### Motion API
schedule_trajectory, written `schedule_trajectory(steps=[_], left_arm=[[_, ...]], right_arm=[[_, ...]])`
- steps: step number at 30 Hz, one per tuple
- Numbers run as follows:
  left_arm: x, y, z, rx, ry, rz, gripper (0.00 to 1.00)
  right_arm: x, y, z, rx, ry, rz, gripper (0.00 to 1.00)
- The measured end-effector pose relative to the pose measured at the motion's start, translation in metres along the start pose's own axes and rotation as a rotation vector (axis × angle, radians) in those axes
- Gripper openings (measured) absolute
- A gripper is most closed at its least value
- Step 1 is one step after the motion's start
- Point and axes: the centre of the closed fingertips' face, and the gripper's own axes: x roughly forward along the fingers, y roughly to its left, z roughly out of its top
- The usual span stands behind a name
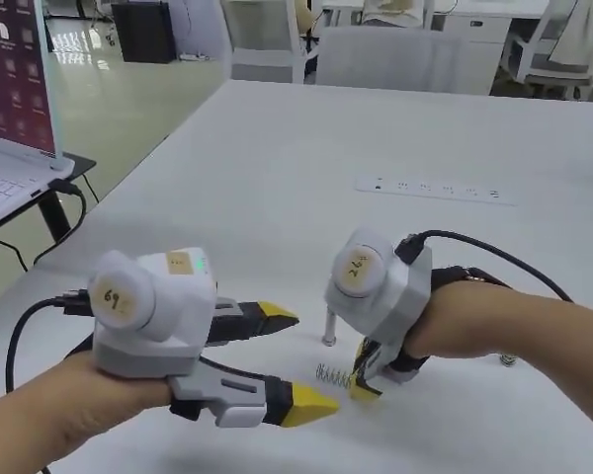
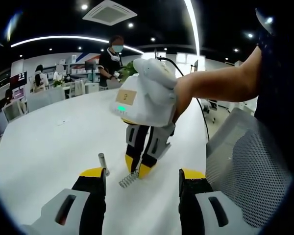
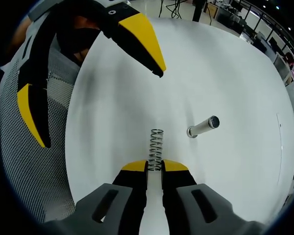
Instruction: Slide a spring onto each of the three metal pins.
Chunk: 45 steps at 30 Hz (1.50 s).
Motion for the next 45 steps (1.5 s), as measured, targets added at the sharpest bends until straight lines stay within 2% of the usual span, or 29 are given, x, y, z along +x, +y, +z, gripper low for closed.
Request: schedule_trajectory(steps=[14,19,26,29,33,45], left_arm=[[0.002,-0.003,0.001,0.006,0.005,-0.008,0.52],[0.002,-0.004,0.003,0.013,-0.003,-0.011,0.5],[0.001,-0.004,0.008,0.028,-0.02,-0.007,0.45],[0.001,-0.005,0.011,0.032,-0.036,-0.013,0.41],[0.002,-0.007,0.011,0.042,-0.037,-0.022,0.36],[0.002,-0.014,0.018,0.059,-0.061,-0.053,0.24]], right_arm=[[-0.039,0.012,0.008,-0.033,-0.039,0.016,0.08],[-0.057,0.017,0.016,-0.051,-0.067,0.023,0.08],[-0.072,0.024,0.02,-0.102,-0.074,0.027,0.08],[-0.077,0.027,0.02,-0.12,-0.075,0.025,0.08],[-0.081,0.029,0.02,-0.139,-0.073,0.025,0.08],[-0.089,0.041,0.026,-0.216,-0.089,0.054,0.08]])
